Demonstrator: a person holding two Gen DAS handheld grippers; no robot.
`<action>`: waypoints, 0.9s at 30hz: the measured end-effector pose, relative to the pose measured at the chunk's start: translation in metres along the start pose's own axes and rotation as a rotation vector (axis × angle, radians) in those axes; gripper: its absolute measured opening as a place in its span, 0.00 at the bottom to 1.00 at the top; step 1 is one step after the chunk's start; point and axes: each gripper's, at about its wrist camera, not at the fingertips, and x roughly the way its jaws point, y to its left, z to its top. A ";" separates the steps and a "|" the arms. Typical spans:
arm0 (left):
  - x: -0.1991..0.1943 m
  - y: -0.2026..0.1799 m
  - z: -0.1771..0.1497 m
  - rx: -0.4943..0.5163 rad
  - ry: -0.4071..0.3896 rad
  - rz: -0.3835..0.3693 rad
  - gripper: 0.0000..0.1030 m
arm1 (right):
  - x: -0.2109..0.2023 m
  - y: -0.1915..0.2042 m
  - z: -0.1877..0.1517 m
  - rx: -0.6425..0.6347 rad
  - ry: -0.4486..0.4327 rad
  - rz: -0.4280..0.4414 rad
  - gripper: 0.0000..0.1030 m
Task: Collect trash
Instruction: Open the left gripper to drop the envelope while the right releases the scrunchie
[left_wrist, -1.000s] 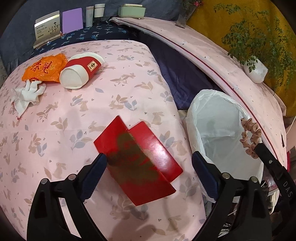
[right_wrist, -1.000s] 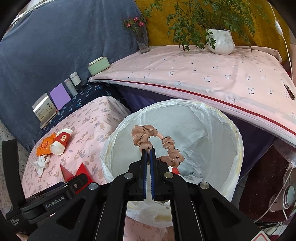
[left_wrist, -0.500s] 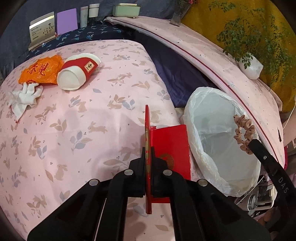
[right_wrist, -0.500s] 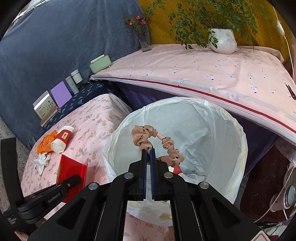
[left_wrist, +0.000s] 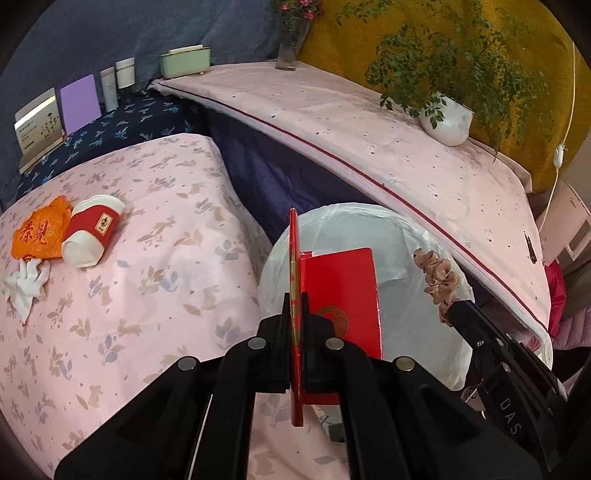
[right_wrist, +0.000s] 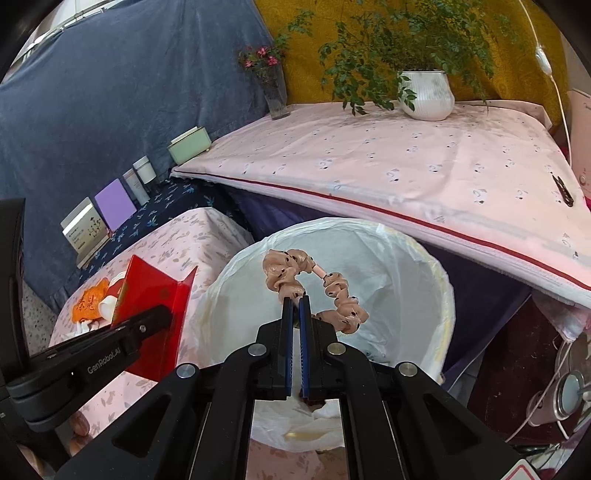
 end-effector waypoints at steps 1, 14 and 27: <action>0.002 -0.006 0.002 0.013 0.002 -0.005 0.02 | 0.000 -0.003 0.001 0.004 -0.001 -0.005 0.03; 0.024 -0.029 0.009 0.044 0.023 -0.052 0.40 | 0.004 -0.028 0.004 0.033 0.004 -0.038 0.03; 0.021 -0.009 0.012 0.022 -0.004 0.006 0.44 | 0.020 -0.009 0.009 0.004 0.018 -0.013 0.04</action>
